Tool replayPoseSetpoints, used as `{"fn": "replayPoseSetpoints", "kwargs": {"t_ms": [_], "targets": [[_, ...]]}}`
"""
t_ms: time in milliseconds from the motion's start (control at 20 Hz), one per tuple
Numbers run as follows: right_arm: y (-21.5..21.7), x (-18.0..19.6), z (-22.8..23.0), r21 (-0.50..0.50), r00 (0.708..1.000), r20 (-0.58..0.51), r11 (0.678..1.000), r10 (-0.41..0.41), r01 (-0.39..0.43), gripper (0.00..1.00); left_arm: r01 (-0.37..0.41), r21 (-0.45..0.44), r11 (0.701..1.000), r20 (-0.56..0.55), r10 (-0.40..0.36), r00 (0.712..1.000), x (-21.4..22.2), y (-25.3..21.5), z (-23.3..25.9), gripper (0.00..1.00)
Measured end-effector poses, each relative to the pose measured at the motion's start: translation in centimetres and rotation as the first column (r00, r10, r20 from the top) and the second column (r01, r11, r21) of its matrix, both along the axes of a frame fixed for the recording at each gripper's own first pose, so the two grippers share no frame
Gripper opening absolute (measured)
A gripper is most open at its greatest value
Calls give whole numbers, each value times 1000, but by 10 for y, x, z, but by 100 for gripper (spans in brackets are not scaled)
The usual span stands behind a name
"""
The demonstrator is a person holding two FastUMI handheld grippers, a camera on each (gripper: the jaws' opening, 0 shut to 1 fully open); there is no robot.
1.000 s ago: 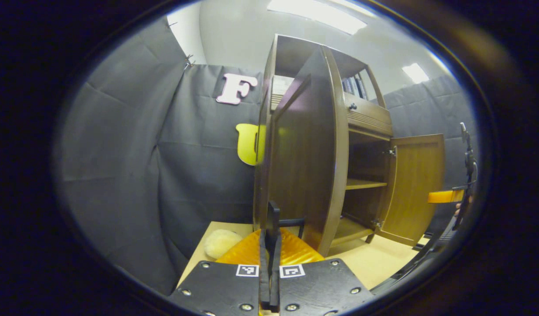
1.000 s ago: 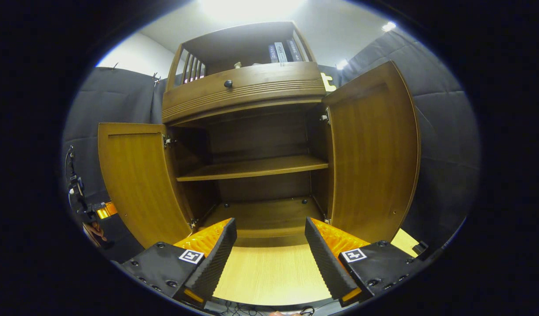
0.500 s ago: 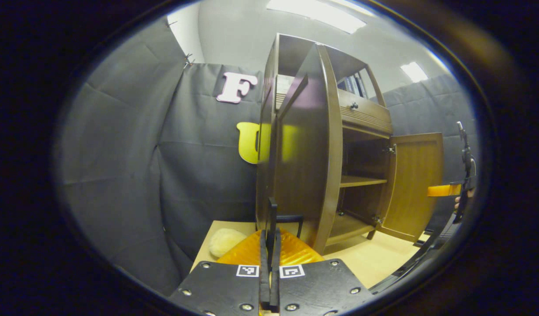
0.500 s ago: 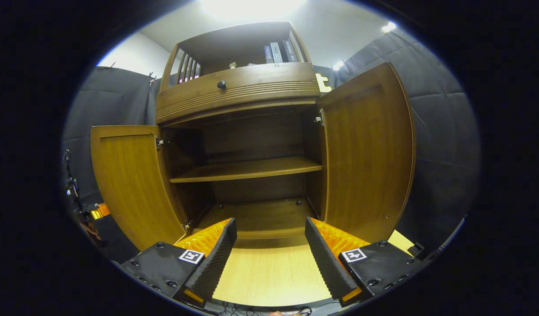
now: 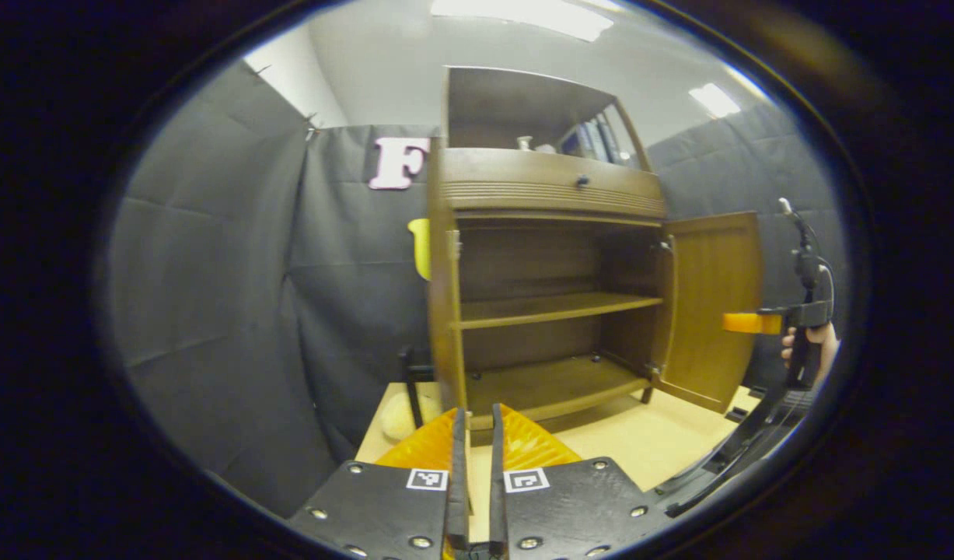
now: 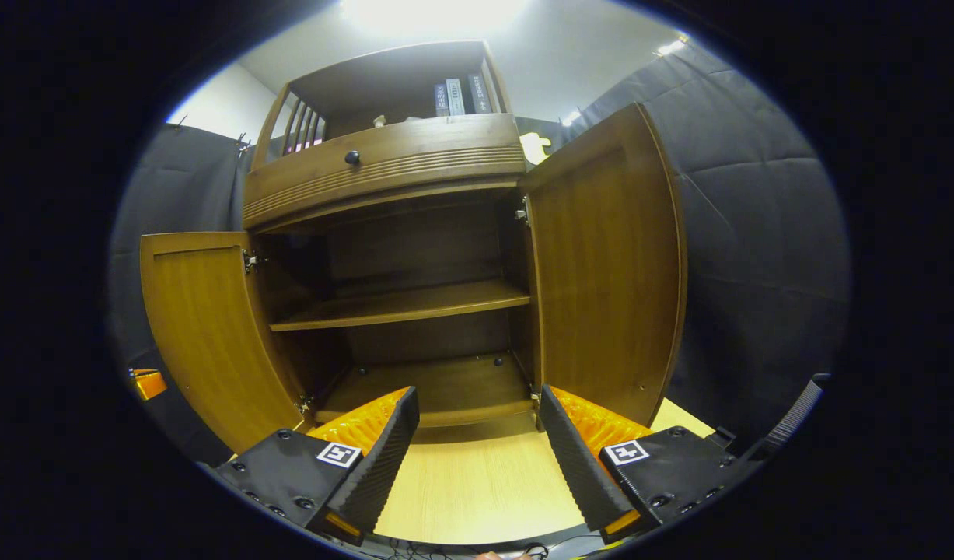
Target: Open the right door of the double-door shoe cabinet with the right hand, and open the left door with the left hand.
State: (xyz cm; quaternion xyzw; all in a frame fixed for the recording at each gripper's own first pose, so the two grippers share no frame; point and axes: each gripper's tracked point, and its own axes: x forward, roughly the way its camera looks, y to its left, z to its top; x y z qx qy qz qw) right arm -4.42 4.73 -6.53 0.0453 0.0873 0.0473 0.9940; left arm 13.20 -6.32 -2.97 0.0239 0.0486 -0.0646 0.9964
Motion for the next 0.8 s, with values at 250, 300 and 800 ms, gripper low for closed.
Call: {"fn": "replayPoseSetpoints", "kwargs": {"t_ms": [250, 300, 800], "targets": [[-16, -5, 8, 13, 999, 20, 999, -46, 46, 98, 41, -101, 994, 30, -38, 999, 21, -42, 10, 67], [-19, -7, 11, 22, 998, 29, 998, -61, 60, 92, 20, -123, 992, 28, -17, 999, 35, -53, 7, 78], [-45, -24, 64, 35, 976, 123, 984, -179, 176, 92, -57, -142, 988, -20, 55, 998, 130, -98, -4, 100]]}}
